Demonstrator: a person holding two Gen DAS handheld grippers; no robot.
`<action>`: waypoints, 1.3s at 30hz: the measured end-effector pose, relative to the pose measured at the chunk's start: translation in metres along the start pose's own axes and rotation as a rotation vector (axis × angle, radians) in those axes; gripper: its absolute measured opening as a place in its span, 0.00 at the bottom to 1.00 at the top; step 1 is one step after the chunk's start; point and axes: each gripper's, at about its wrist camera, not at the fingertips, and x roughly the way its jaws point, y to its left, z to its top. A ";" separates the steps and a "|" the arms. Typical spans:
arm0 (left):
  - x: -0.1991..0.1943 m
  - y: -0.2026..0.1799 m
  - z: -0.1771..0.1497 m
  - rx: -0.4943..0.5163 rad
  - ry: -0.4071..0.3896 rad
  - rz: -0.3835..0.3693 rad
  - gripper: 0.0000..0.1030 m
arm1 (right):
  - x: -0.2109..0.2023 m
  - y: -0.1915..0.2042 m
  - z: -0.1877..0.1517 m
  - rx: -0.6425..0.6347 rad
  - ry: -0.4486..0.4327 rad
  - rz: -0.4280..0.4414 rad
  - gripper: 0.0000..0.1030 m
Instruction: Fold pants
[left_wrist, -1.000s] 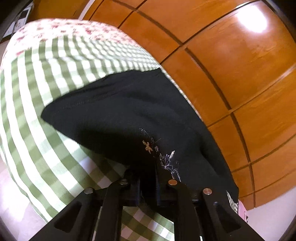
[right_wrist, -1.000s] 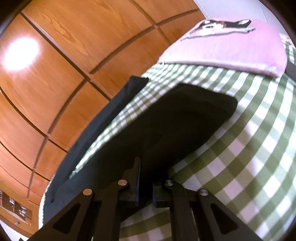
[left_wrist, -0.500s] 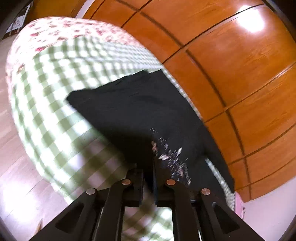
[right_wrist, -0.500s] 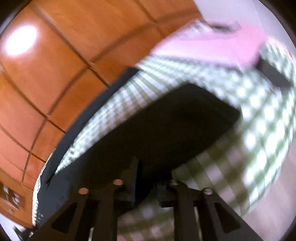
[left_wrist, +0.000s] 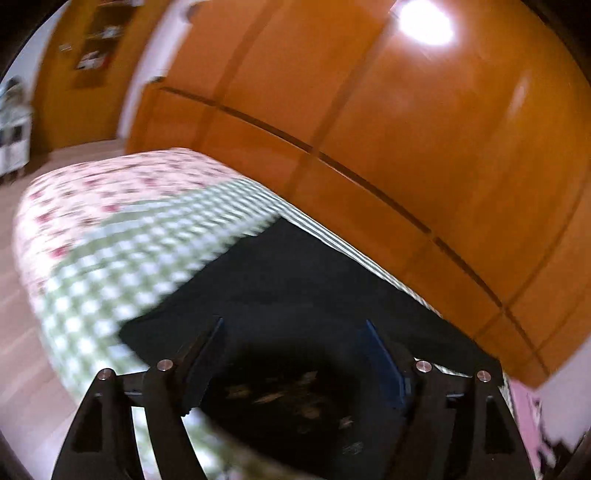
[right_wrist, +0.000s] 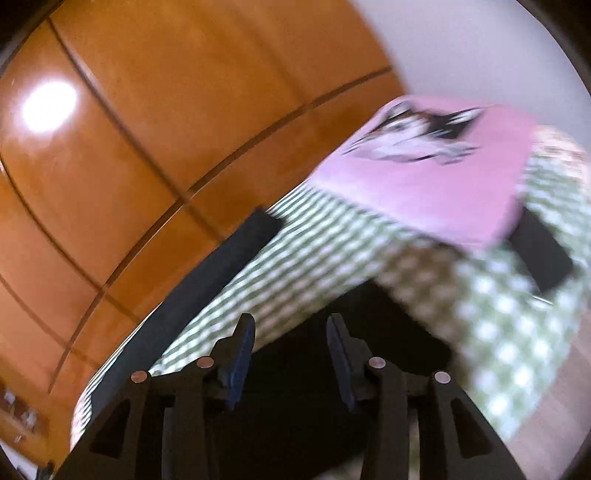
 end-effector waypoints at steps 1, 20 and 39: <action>0.019 -0.020 -0.002 0.042 0.017 -0.017 0.75 | 0.025 0.009 0.008 -0.021 0.043 0.013 0.40; 0.170 -0.078 -0.045 0.083 0.259 -0.101 0.77 | 0.286 0.031 0.086 0.189 0.197 0.079 0.40; 0.162 -0.092 -0.048 0.155 0.304 -0.134 0.91 | 0.218 0.045 0.094 -0.074 0.062 0.018 0.12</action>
